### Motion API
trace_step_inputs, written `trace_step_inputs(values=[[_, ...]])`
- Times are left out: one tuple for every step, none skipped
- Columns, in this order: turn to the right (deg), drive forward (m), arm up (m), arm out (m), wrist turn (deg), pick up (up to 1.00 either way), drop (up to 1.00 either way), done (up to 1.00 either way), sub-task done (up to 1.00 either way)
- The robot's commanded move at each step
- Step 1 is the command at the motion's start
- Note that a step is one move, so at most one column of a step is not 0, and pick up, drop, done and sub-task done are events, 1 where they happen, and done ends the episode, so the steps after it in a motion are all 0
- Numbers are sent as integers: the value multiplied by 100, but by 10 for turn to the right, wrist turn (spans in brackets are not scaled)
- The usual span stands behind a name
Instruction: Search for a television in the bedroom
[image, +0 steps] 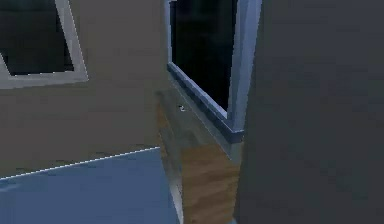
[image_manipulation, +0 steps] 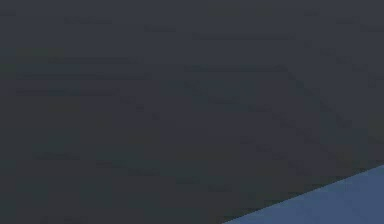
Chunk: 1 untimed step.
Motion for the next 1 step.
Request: trace_step_inputs(values=[[0,0,0,0,0,0,0,100,0]])
